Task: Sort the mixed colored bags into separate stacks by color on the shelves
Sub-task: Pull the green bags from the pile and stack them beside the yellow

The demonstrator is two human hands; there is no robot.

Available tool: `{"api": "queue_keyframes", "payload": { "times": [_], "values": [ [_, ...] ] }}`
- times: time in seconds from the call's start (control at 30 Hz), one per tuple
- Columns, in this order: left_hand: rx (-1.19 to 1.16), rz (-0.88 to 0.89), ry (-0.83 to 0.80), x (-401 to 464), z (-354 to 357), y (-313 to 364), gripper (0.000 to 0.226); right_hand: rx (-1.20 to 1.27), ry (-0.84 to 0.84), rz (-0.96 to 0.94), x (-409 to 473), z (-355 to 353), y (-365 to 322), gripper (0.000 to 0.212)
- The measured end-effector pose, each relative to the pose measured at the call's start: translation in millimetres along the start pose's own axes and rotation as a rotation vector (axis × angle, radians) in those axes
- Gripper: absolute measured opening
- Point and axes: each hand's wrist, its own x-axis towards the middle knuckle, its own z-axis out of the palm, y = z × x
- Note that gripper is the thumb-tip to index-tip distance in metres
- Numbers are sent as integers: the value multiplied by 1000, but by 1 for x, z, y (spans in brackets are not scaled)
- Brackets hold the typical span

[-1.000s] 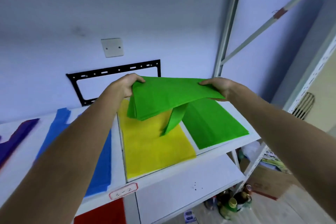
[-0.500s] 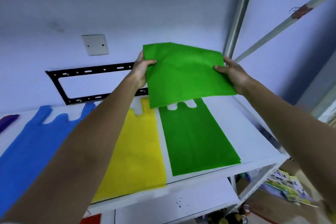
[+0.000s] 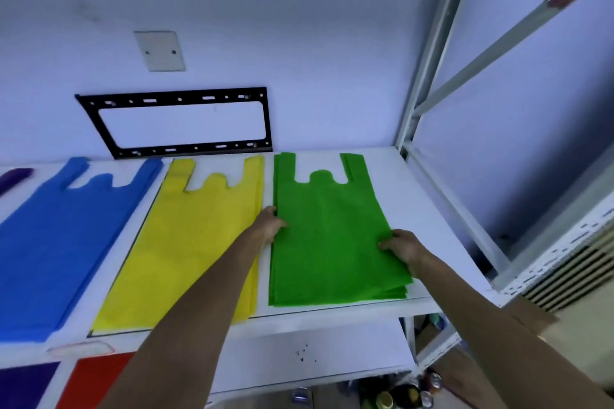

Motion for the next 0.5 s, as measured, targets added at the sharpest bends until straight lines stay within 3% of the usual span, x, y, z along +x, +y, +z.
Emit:
{"api": "queue_keyframes", "payload": {
  "times": [0.1,0.37,0.5],
  "values": [
    [128,46,95,-4,1,3,51,-36,-22,-33,1,-1,-3,35],
    [284,39,103,-16,8,2,41,-190,-27,-49,0,-3,2,38],
    [414,29,122,-26,5,12,40,-469,36,-84,-3,-3,-6,30]
  ]
}}
